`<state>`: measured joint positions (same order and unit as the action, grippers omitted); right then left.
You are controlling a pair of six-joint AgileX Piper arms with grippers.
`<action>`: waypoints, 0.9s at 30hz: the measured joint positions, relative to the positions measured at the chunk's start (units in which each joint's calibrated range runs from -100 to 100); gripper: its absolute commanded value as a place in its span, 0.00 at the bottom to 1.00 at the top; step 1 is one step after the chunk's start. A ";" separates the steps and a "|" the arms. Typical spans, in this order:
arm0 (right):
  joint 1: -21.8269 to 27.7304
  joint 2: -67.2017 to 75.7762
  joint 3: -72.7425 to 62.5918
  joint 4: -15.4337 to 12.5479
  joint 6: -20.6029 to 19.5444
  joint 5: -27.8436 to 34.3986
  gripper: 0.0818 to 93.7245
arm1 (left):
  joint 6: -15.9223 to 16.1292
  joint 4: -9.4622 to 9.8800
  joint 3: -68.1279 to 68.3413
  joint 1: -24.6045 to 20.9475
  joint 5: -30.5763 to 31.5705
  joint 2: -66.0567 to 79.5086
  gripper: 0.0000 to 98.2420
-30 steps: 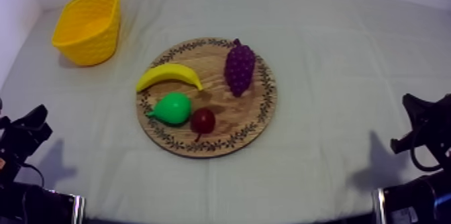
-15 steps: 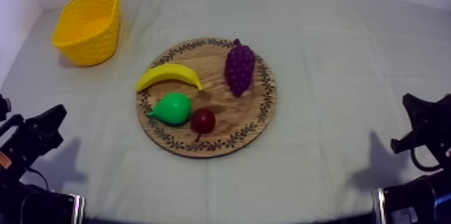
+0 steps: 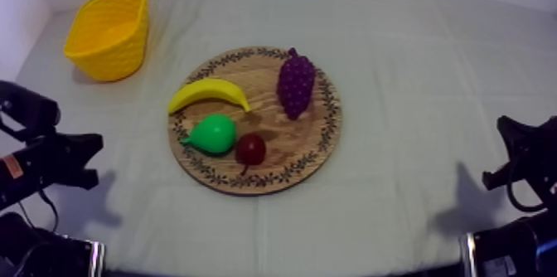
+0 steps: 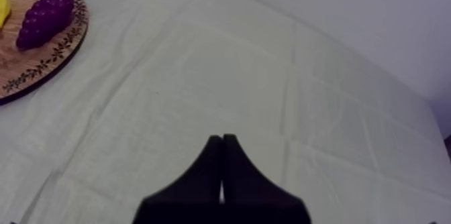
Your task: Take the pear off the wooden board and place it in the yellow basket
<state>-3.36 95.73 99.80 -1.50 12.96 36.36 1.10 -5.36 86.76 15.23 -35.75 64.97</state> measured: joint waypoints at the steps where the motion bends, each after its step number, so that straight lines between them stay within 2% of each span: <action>1: 0.00 0.00 0.00 0.00 0.00 0.00 0.00 | -0.55 1.31 -1.14 1.10 -0.90 -1.31 0.00; 3: 0.00 0.00 0.00 0.00 0.00 0.00 0.00 | -2.15 3.51 -4.25 3.43 -3.00 -4.56 0.00; 6: 0.00 0.00 0.00 0.00 0.00 0.00 0.00 | -3.59 5.36 -8.95 6.42 -6.19 -8.83 0.00; 10: 0.00 0.00 0.00 0.00 0.00 0.00 0.00 | -3.16 5.02 -15.53 9.01 -11.15 -14.56 0.00; 17: 0.00 0.00 0.00 0.00 0.00 0.00 0.00 | 1.33 4.41 -26.30 8.98 -19.18 -24.81 0.00; 27: 0.00 0.00 0.00 0.00 0.00 0.00 0.00 | 2.41 5.36 -43.32 11.22 -29.73 -38.53 0.00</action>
<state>-3.36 95.73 99.80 -1.50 12.96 36.36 3.50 0.00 43.44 26.45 -65.48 26.43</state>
